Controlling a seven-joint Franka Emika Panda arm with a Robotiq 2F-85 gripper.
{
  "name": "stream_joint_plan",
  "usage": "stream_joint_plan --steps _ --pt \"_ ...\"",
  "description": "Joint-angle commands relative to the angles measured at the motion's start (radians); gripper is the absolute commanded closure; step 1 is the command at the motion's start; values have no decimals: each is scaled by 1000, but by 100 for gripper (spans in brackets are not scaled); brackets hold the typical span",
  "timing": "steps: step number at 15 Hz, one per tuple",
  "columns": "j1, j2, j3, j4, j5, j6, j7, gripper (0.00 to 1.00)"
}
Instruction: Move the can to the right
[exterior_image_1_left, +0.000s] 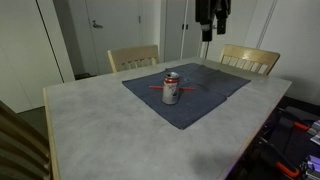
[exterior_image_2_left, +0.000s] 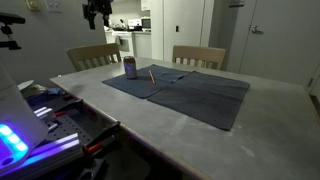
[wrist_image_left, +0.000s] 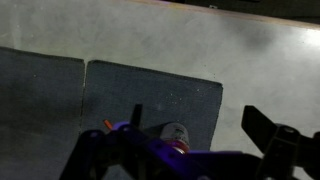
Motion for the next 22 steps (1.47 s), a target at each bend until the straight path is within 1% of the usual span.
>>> stream_joint_plan --steps 1,6,10,13,14,16,18,20,22 --pt "20 2 -19 1 -5 -1 4 0" --pt "27 13 -12 11 -8 -3 5 0" --pt "47 34 3 53 -56 -36 9 0" --pt "45 52 -6 84 -112 -31 -1 0" --pt "36 55 -14 88 -148 -17 -13 0" --pt "19 67 -46 96 -185 15 -41 0" --pt "4 113 -81 133 -217 49 -90 0" --pt "0 170 -115 173 -205 121 -165 0" --pt "1 235 -142 212 -153 202 -252 0"
